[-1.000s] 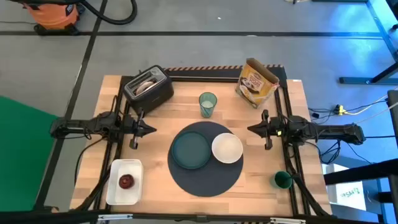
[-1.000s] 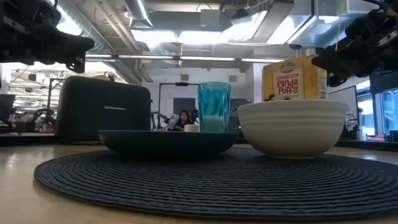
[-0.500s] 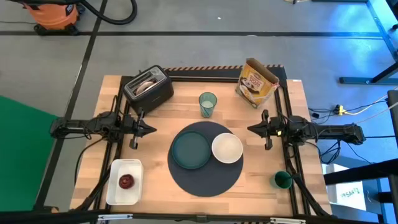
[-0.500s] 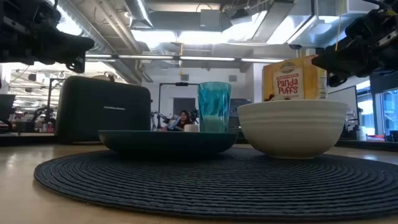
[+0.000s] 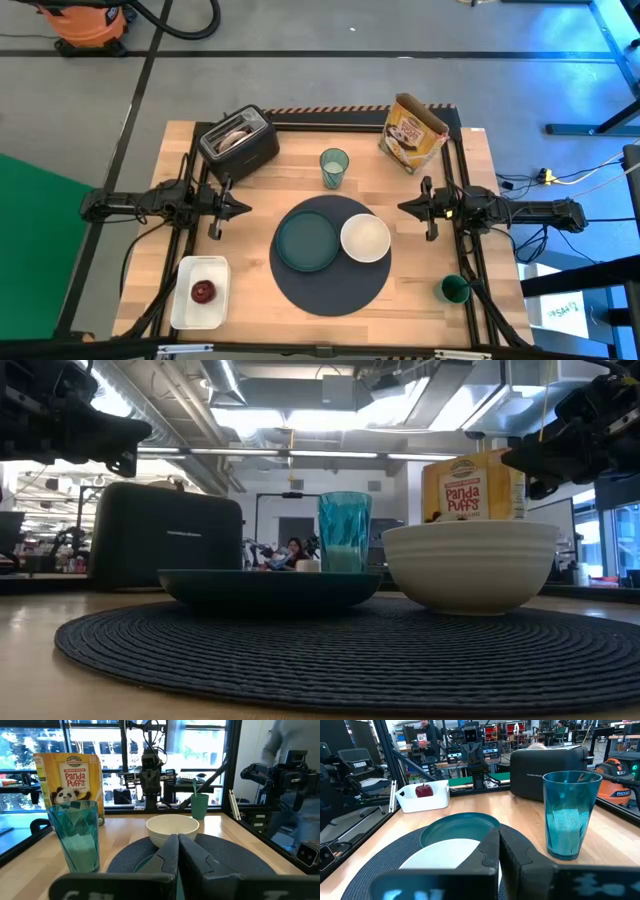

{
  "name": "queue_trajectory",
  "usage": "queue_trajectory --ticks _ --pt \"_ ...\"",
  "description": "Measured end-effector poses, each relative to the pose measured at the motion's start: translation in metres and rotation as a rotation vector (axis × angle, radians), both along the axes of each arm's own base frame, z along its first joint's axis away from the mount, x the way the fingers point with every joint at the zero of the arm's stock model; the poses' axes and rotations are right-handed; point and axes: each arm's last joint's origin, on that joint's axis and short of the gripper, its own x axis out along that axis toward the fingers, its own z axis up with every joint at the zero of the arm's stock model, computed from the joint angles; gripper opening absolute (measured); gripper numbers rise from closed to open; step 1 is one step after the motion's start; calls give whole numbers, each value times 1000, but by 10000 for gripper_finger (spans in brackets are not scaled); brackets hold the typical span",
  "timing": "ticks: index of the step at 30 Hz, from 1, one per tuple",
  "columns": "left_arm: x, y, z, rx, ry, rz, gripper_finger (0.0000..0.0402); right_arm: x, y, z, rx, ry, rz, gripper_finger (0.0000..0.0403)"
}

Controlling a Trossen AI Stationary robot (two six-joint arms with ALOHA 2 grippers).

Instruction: Arrange a breakfast setting

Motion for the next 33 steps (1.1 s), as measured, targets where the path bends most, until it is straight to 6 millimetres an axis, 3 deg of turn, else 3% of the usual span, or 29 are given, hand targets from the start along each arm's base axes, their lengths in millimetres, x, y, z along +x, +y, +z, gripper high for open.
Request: queue_trajectory --ticks 26,29,33 --pt "0 0 0 0 0 0 0 0 0 2 3 -18 0 0" --pt "0 0 0 0 0 0 0 0 0 3 76 -35 -5 0" --pt "0 0 0 0 0 0 0 0 -4 7 334 -89 -126 0"
